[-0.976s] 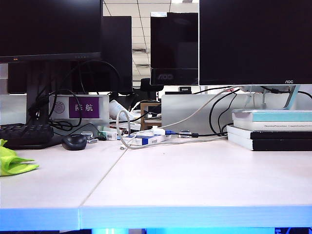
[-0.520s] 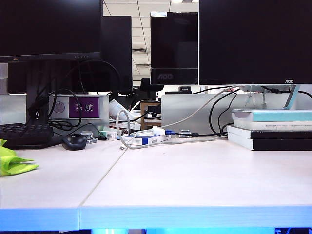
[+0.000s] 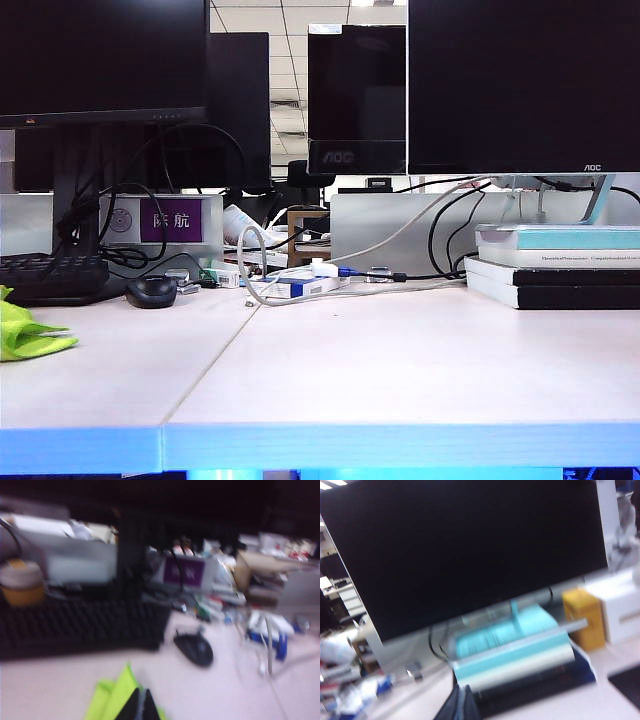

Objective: Wipe the table from left to right using the rag.

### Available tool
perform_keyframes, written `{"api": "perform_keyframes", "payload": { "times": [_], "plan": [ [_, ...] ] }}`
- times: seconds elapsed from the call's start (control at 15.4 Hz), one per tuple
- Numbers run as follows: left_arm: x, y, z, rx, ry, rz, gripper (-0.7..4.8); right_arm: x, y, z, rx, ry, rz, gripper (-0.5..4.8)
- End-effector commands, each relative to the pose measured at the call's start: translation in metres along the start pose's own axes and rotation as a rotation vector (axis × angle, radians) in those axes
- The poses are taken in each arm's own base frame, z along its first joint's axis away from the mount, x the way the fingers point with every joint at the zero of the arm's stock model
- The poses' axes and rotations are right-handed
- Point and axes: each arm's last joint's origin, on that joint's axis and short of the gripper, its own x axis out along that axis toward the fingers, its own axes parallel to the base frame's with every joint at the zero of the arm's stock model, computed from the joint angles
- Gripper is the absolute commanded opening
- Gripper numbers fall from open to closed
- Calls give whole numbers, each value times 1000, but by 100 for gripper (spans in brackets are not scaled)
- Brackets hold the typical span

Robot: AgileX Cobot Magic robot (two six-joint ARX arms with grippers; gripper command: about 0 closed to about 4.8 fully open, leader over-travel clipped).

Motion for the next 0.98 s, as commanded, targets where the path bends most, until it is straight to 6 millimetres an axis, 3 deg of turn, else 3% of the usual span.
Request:
{"api": "perform_keyframes", "payload": {
  "times": [0.07,0.33,0.46,0.52,0.65,0.85,0.98],
  "plan": [
    [8,-5,39,5,-47,2,-3,13,17,45,19,-63,57,-6],
    [38,-14,98,18,27,23,-3,52,54,123,15,-82,309,-6],
    [65,-20,129,51,208,72,-3,83,79,165,-1,-17,504,-6],
    [79,-24,142,62,286,65,-3,100,89,176,-6,43,601,-6],
    [94,-30,154,41,318,-28,-3,115,99,179,1,101,683,-6],
    [116,-36,162,-46,352,-66,-3,125,143,149,24,232,836,-6],
    [119,-36,158,-46,379,-82,-3,118,171,129,-35,310,898,-6]
  ]
}}
